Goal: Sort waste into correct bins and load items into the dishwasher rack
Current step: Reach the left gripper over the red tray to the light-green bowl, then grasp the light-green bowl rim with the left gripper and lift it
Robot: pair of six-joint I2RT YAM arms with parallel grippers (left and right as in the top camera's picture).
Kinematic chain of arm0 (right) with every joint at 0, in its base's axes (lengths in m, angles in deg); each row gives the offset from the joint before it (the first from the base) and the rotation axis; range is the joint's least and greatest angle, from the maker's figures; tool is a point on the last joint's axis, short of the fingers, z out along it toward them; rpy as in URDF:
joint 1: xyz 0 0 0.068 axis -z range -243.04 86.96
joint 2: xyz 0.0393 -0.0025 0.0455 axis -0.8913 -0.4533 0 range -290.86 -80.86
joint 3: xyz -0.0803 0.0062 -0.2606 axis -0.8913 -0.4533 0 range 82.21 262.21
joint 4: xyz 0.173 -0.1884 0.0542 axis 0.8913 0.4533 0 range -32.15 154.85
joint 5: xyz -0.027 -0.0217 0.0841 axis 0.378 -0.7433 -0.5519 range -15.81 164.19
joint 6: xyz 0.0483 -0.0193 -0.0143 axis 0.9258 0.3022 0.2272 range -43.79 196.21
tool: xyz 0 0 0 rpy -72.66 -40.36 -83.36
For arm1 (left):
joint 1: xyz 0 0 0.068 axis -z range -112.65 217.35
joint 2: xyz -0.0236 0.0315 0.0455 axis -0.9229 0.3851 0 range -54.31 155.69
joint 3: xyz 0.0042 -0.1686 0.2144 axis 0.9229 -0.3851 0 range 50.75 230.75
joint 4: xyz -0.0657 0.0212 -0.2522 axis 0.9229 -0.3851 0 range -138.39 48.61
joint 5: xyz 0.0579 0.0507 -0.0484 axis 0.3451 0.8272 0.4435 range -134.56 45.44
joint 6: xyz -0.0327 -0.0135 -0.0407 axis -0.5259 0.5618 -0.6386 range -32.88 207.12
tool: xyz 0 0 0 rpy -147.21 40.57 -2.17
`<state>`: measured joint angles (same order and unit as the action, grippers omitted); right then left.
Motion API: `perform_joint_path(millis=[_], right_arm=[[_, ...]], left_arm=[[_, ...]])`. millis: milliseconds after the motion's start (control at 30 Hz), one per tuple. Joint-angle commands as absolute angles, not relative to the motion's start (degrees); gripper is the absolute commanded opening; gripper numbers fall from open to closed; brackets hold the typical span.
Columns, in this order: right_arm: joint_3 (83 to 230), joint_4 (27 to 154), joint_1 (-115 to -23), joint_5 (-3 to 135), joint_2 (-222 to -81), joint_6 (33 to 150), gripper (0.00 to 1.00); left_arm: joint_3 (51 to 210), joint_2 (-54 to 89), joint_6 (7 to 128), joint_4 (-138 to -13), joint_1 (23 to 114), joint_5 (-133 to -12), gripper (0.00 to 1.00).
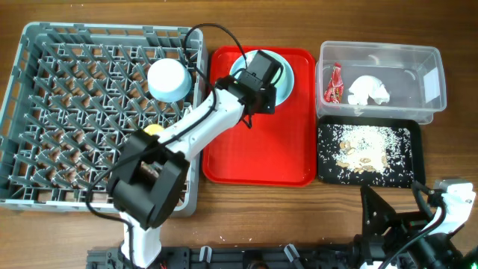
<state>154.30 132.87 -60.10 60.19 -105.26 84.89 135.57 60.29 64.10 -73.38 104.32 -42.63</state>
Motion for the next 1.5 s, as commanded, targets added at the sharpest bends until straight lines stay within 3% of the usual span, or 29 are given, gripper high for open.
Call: perform_joint_path(millis=[0,233,533,667,700,767,833,867,1000,1267,1300,1333,1367,1467], right_arm=[[154.2,132.8,-60.0,59.7,-104.8,83.8,1.00],[154.2,132.7,-60.0,59.7,-104.8,83.8,1.00],[154.2,132.8,-60.0,59.7,-104.8,83.8,1.00],[154.2,132.8,-60.0,59.7,-104.8,83.8,1.00],[154.2,132.8,-60.0,59.7,-104.8,83.8,1.00],[154.2,132.8,-60.0,59.7,-104.8,83.8,1.00],[154.2,132.8,-60.0,59.7,-104.8,83.9,1.00],[154.2,132.8,-60.0,59.7,-104.8,83.9,1.00],[154.2,132.8,-60.0,59.7,-104.8,83.9,1.00],[154.2,132.7,-60.0,59.7,-104.8,83.8,1.00],[154.2,132.8,-60.0,59.7,-104.8,83.9,1.00],[154.2,132.8,-60.0,59.7,-104.8,83.8,1.00],[154.2,132.8,-60.0,59.7,-104.8,83.8,1.00],[154.2,132.8,-60.0,59.7,-104.8,83.8,1.00]], left_arm=[[135.8,63.6,64.4,-71.9,104.2,-40.6,0.04],[135.8,68.9,64.4,-70.4,104.0,-38.7,0.04],[135.9,59.6,64.3,-99.1,104.1,-44.5,0.04],[136.8,57.9,64.4,-100.9,104.1,-44.3,0.04],[138.6,56.2,64.4,-100.7,104.4,-44.4,0.21],[139.8,54.2,64.5,-96.8,105.1,-44.5,0.28],[139.8,53.4,66.3,-89.7,105.9,-44.5,0.44],[139.8,53.7,67.3,-85.5,106.3,-44.5,0.45],[139.8,57.2,67.4,-76.4,107.0,-44.5,0.36],[139.8,67.7,67.4,-74.1,107.3,-43.6,0.35],[139.8,68.6,67.4,-74.1,107.3,-43.4,0.31],[139.8,69.0,67.4,-74.1,107.2,-42.2,0.08],[139.8,69.0,67.4,-74.1,107.0,-40.8,0.04],[140.5,66.2,67.4,-74.3,106.4,-39.1,0.04]])
